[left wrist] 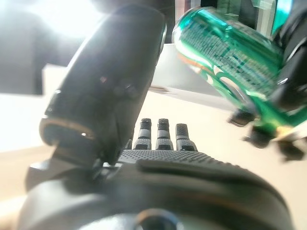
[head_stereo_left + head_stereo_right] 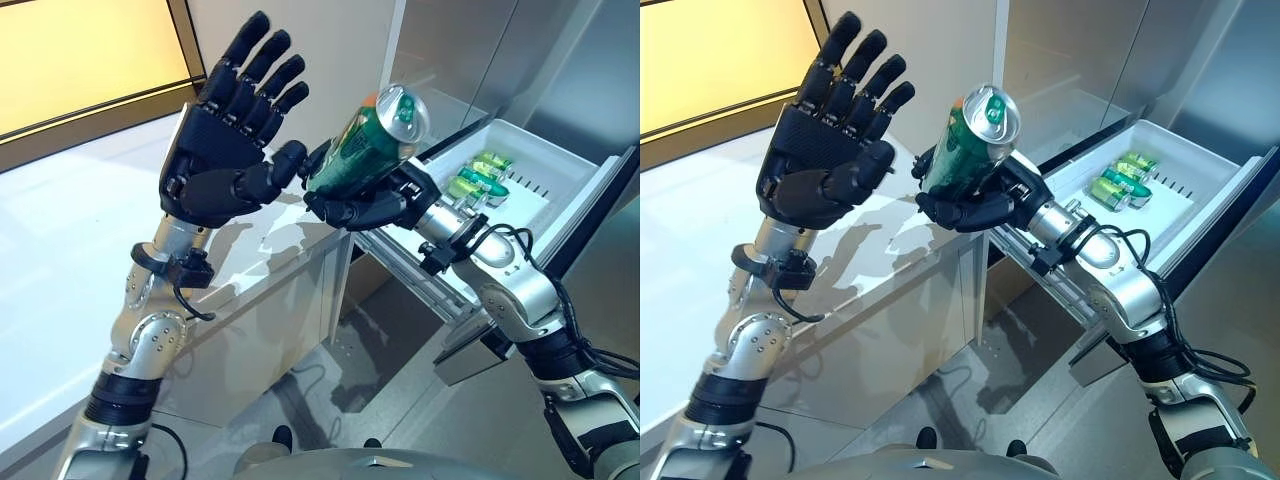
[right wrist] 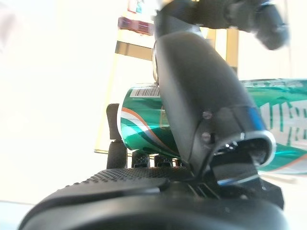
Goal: Put drinks into fridge and close the fridge
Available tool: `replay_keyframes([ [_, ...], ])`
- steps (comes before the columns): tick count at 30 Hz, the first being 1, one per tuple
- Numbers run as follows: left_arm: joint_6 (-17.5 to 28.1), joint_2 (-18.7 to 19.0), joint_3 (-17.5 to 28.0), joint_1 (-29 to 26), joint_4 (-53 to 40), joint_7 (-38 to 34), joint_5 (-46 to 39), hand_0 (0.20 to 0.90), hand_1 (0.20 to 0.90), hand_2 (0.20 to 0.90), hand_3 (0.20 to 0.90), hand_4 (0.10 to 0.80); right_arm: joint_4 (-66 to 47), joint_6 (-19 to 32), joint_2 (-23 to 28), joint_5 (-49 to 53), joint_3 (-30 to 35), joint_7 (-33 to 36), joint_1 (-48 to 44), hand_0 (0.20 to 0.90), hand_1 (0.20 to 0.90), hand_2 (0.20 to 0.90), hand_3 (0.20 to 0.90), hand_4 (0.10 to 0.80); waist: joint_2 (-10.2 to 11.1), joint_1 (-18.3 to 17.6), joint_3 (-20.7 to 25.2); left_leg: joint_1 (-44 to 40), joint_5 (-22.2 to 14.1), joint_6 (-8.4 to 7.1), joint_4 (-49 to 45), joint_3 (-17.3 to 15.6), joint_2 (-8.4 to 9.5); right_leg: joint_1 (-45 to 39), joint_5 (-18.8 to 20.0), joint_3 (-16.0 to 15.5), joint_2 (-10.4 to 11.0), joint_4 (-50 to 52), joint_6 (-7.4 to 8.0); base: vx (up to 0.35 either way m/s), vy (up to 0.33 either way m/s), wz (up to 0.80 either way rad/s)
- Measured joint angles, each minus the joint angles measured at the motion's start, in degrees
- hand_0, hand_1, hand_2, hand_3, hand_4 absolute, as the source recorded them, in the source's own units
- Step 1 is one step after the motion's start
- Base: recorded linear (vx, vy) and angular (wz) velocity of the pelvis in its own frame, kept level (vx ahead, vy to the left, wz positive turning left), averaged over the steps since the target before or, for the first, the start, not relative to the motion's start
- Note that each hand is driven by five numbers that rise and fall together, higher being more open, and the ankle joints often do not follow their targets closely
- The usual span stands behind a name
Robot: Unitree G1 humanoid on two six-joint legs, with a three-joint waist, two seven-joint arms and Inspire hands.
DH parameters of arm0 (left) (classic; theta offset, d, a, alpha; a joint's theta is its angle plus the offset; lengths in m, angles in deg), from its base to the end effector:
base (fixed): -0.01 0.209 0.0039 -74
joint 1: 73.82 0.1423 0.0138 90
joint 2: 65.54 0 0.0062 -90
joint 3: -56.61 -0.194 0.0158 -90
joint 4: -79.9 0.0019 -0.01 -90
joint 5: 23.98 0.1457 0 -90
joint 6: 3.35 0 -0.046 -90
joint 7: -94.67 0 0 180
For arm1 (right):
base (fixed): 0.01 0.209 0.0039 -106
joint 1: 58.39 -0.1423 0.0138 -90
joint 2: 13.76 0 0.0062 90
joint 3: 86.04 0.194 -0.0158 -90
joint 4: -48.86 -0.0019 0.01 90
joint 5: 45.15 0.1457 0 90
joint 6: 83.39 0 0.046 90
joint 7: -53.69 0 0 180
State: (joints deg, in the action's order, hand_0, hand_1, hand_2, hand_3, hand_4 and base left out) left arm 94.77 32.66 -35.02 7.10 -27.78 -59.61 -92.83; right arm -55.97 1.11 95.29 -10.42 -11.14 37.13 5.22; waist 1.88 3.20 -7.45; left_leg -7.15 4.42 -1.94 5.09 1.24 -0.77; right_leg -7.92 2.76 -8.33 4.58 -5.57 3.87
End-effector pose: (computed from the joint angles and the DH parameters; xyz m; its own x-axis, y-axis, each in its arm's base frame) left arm 0.2263 0.1977 0.1401 0.5945 -0.3688 0.7145 0.7533 0.5662 -0.3345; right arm 0.2601 -0.1631 0.1803 0.6477 0.7003 0.3001 -0.6515 0.7133 -0.2583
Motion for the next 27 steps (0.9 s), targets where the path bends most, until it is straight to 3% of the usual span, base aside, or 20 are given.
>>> replay_keyframes([
  [7,-8.00,-9.82,0.11,4.29,0.00,5.80,-22.27,0.900,0.900,0.900,0.900,0.800,-7.45,0.49,0.22,0.22,4.36,0.17,2.95,0.300,0.300,0.300,0.200,0.100,0.03,-0.98,0.01,0.02,-0.01,0.02,0.00,-0.48,-0.03,0.28,0.01,0.62,-0.04,0.01,0.00,-0.028,-0.005,-0.04],
  [11,-12.71,-11.06,-1.73,6.80,0.00,11.34,-28.81,0.900,0.900,0.900,0.900,0.800,-9.27,0.71,0.79,0.20,6.37,0.17,4.73,0.300,0.300,0.300,0.200,0.100,0.06,-1.43,0.03,0.07,-0.05,0.04,0.00,-0.80,-0.06,0.53,0.02,1.01,-0.07,0.01,0.00,-0.053,-0.004,-0.04],
  [16,-20.15,-11.46,-8.20,7.89,-0.01,20.83,-41.10,0.900,0.900,0.900,0.900,0.800,-9.26,1.00,2.21,0.12,8.46,2.28,7.74,0.300,0.300,0.300,0.200,0.100,0.14,-2.97,0.03,0.12,-0.15,0.10,0.01,-1.18,-0.06,0.72,0.03,1.45,-0.08,0.02,0.01,-0.056,-0.006,-0.04],
  [22,-23.59,-14.45,-15.44,8.48,-0.12,23.02,-42.54,0.900,0.900,0.900,0.900,0.800,-9.25,1.00,2.20,0.10,10.02,2.52,11.87,0.300,0.300,0.300,0.200,0.100,0.27,-4.42,-0.01,0.15,-0.43,0.13,0.00,-2.72,-0.15,1.56,0.10,3.04,-0.23,0.26,-0.01,-0.039,-0.015,-0.12],
  [27,-27.76,-16.98,-15.29,12.33,3.24,17.98,-42.58,0.900,0.900,0.900,0.900,0.800,-8.92,1.03,2.17,0.12,14.96,1.06,18.41,0.300,0.300,0.300,0.200,0.100,0.81,-5.18,-0.24,-0.06,-0.83,0.12,0.00,-3.58,-0.20,1.75,0.11,3.96,-0.31,0.28,-0.01,-0.029,-0.025,-0.12],
])
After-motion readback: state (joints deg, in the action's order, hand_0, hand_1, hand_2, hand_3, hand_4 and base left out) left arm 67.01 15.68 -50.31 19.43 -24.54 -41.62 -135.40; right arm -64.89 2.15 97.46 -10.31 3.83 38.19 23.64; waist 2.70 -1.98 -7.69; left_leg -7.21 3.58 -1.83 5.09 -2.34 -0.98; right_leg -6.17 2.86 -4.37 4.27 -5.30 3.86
